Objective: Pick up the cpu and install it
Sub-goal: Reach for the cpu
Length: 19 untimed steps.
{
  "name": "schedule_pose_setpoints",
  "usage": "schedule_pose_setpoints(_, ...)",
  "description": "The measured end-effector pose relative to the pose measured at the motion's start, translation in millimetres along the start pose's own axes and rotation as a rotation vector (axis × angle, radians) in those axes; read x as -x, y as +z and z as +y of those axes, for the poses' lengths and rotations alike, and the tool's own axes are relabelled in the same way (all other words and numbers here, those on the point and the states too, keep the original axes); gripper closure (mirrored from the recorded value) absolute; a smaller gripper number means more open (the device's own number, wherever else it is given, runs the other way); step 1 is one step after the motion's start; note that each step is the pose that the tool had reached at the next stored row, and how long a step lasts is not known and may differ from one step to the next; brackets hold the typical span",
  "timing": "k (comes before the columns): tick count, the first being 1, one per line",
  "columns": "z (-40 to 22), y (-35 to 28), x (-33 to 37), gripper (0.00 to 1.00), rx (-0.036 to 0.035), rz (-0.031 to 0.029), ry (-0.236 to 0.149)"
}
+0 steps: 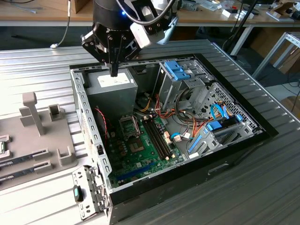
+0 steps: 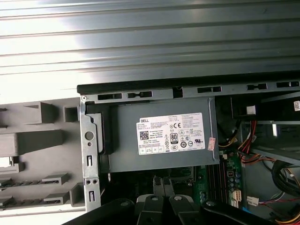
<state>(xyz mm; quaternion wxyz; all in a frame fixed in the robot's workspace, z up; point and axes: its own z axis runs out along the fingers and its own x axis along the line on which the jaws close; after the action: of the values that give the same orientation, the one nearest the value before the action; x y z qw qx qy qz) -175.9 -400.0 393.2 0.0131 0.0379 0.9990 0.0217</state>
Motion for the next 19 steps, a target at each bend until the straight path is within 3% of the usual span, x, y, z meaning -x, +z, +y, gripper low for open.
schedule_pose_setpoints(19, -0.3, 0.0, -4.2, 0.89, 0.0000, 0.0000, 0.000)
